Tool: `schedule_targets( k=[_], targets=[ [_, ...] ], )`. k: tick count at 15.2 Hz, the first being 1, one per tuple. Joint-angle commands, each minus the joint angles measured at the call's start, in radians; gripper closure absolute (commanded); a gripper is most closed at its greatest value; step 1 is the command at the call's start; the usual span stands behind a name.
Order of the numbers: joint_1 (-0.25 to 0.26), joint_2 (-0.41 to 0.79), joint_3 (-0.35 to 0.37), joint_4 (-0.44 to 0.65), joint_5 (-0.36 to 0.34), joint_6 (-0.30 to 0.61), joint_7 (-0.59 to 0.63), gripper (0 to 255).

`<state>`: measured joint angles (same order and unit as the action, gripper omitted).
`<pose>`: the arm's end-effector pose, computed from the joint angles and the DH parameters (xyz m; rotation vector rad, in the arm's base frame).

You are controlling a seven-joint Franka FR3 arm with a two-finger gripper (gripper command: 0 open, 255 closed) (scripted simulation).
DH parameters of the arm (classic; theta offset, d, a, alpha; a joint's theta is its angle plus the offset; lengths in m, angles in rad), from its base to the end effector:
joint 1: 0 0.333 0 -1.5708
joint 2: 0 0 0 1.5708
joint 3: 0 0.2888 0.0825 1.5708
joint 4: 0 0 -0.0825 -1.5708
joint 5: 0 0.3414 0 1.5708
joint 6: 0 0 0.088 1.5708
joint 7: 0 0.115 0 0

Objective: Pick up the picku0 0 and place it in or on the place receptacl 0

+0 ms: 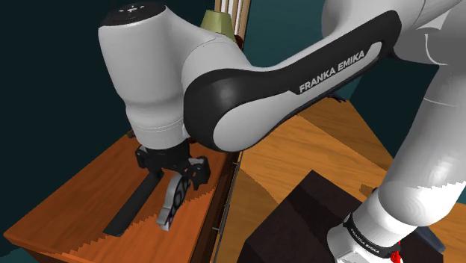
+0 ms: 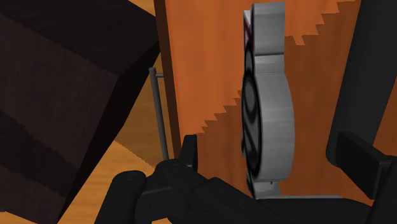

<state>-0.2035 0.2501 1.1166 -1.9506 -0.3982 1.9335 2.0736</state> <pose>0.3636 0.3874 0.3941 2.6511 -1.4401 0.1960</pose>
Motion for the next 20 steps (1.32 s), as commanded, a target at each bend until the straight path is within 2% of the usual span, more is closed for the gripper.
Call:
schedule_targets(
  k=[1,9,10,20],
  targets=[
    [0.008,0.016,-0.010,-0.014,-0.018,0.021,0.013,0],
    [0.009,0.019,-0.012,-0.019,-0.022,0.027,0.016,0],
    [0.009,0.019,-0.012,-0.019,-0.022,0.027,0.016,255],
    [0.004,0.011,-0.007,-0.013,-0.013,0.017,0.009,255]
  ],
)
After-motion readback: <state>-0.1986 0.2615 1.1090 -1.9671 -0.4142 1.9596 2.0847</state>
